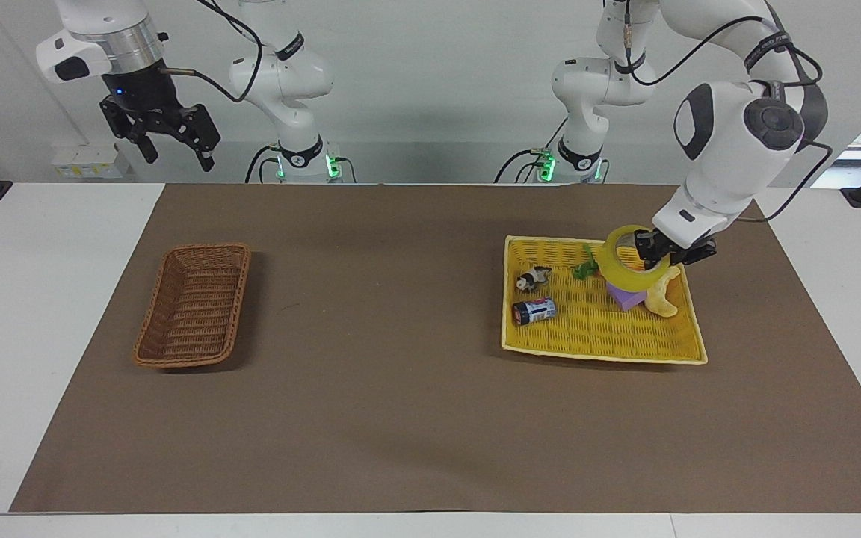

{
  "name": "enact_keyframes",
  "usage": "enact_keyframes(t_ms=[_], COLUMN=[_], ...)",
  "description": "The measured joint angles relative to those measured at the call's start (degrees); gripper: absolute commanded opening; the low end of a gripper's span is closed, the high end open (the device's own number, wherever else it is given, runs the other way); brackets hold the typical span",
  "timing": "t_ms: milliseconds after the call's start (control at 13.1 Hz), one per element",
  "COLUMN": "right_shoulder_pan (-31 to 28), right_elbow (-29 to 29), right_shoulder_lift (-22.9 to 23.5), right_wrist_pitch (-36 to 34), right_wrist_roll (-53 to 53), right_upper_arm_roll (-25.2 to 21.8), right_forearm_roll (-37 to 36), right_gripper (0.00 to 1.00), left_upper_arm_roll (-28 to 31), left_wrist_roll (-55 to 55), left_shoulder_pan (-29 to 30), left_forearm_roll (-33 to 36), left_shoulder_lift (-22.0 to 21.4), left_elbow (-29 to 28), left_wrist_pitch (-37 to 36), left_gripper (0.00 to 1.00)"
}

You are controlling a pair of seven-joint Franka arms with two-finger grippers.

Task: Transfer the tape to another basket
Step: 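Lift the tape roll with the left gripper out of the tray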

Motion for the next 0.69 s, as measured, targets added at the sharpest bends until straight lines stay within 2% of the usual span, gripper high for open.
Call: enact_keyframes(t_ms=[458, 688], right_shoulder_pan=[0.0, 0.0], right_elbow=[0.0, 0.0], right_shoulder_lift=[0.0, 0.0], right_wrist_pitch=[0.0, 0.0], right_wrist_roll=[0.0, 0.0], right_upper_arm_roll=[0.0, 0.0], right_forearm_roll=[0.0, 0.0], right_gripper=[1.0, 1.0], left_upper_arm_roll=[-8.0, -13.5], left_wrist_roll=[-16.0, -23.1], left_shoulder_pan=[-1.3, -1.5], left_forearm_roll=[-7.5, -9.2], left_shoulder_lift=[-0.5, -0.5], left_elbow=[0.7, 0.8], left_wrist_pitch=[0.4, 4.4], left_gripper=[0.0, 0.0])
